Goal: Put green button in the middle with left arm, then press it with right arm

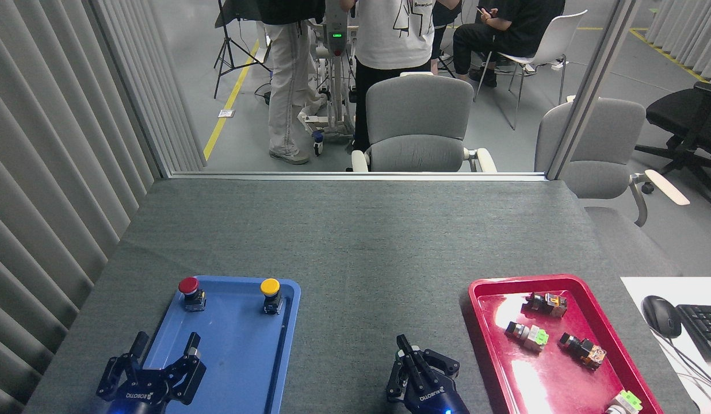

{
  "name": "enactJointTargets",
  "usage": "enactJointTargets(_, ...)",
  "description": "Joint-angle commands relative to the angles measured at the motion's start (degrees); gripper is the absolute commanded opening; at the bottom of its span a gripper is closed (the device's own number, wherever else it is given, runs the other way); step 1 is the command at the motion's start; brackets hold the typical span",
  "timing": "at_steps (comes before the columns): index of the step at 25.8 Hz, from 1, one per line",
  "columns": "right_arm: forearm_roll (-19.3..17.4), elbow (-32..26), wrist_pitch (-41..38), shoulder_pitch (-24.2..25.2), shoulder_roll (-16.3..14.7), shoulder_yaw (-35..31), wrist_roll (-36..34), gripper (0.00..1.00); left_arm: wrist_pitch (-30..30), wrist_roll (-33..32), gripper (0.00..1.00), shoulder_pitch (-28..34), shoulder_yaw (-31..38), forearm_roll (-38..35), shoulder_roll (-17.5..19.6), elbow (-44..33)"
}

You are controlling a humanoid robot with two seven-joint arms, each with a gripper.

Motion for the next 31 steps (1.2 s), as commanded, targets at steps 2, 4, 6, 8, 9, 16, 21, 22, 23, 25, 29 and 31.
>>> enactJointTargets(2, -0.1, 0.5, -0.1, 0.0, -0.2, -0.1, 0.2, 0.00, -0.3, 0.1, 0.99, -0.2, -0.2, 0.1, 0.4, 0.4)
enactJointTargets(4, -0.2, 1.4, -0.1, 0.0, -0.3, -0.1, 0.2, 0.00, -0.3, 0.1, 0.99, -0.2, -0.4, 0.1, 0.5, 0.6)
enactJointTargets(6, -0.4, 2.6, -0.2, 0.0, -0.4, -0.1, 0.2, 0.00, -0.3, 0.1, 0.99, -0.2, -0.4, 0.1, 0.5, 0.9)
enactJointTargets(8, -0.4, 3.5, -0.4, 0.0, -0.4, -0.1, 0.2, 0.00, -0.3, 0.2, 0.99, -0.2, -0.4, 0.1, 0.5, 0.9)
enactJointTargets(9, -0.4, 3.7, -0.5, 0.0, -0.4, -0.1, 0.2, 0.00, -0.3, 0.2, 0.99, -0.2, -0.4, 0.1, 0.5, 0.9)
enactJointTargets(16, -0.5, 4.6, -0.3, -0.2, -0.3, -0.1, 0.1, 0.01, -0.2, 0.2, 0.99, 0.0, -0.4, 0.1, 0.6, 0.9)
enactJointTargets(21, -0.5, 3.4, 0.5, -0.3, 0.1, -0.3, -1.2, 0.05, -0.2, 0.2, 0.99, 0.1, -0.4, 0.1, 0.8, 0.9)
enactJointTargets(22, -0.5, 3.4, 1.2, -0.4, 0.1, -0.3, -2.1, 0.05, -0.2, 0.2, 0.99, 0.1, -0.4, 0.1, 1.0, 0.9)
enactJointTargets(23, -0.5, 3.3, 1.7, -0.4, 0.1, -0.3, -3.2, 0.06, -0.2, 0.3, 0.99, 0.1, -0.4, 0.1, 1.1, 0.9)
enactJointTargets(25, -0.5, 2.9, 1.9, -0.5, 0.4, -0.3, -4.5, 0.08, -0.1, 0.2, 0.99, 0.2, -0.4, 0.2, 1.2, 0.9)
enactJointTargets(29, -0.5, 2.0, 2.1, -0.6, 0.7, -0.4, -5.2, 0.14, -0.2, 0.2, 0.99, 0.3, -0.4, 0.2, 1.4, 0.9)
enactJointTargets(31, -0.8, 1.5, 2.2, -0.6, 0.7, -0.4, -6.4, 0.20, -0.2, 0.3, 0.99, 0.3, -0.4, 0.3, 1.4, 0.9)
